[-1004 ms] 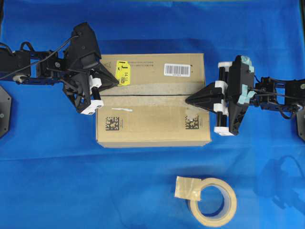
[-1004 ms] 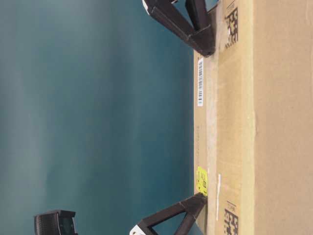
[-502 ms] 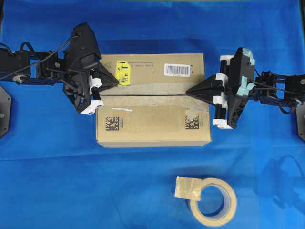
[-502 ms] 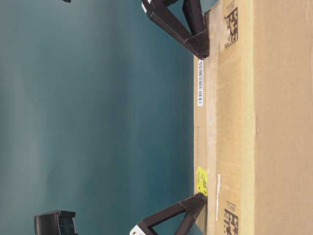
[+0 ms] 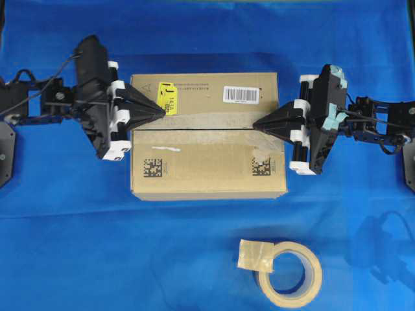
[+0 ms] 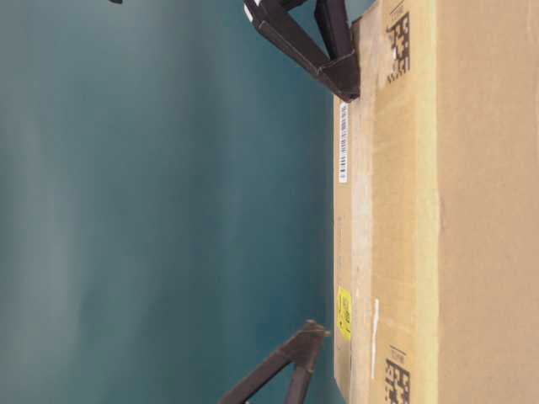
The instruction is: Close the cardboard box.
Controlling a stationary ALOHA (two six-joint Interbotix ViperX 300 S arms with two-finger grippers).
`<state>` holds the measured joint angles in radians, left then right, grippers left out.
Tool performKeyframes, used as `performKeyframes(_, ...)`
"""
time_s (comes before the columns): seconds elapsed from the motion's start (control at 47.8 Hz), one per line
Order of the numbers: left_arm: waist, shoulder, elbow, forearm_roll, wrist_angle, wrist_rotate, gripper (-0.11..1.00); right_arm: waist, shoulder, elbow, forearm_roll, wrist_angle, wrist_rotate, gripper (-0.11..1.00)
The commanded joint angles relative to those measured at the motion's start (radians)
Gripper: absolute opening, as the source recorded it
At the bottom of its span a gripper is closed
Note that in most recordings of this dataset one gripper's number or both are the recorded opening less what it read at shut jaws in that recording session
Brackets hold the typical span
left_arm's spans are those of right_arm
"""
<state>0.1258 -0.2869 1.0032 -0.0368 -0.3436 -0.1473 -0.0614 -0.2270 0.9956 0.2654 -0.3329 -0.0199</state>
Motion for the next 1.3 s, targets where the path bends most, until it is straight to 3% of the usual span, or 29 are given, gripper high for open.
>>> performKeyframes(0.0, -0.008, -0.011, 0.04, 0.002, -0.132, 0.009, 0.0, -0.002, -0.005, -0.006, 0.0, -0.008, -0.002, 0.0)
performKeyframes(0.167, -0.038, 0.015, 0.115, 0.002, -0.284, 0.041, 0.0, -0.002, -0.005, -0.005, 0.0, -0.008, -0.002, 0.0)
performKeyframes(0.355, -0.072, 0.064, 0.141, 0.002, -0.354, 0.044, 0.0, -0.002, -0.006, -0.005, 0.0, -0.009, 0.0, 0.0)
performKeyframes(1.276, -0.057, 0.141, 0.144, -0.002, -0.368, 0.048, 0.0, -0.002, -0.005, -0.006, 0.002, -0.011, 0.002, 0.0)
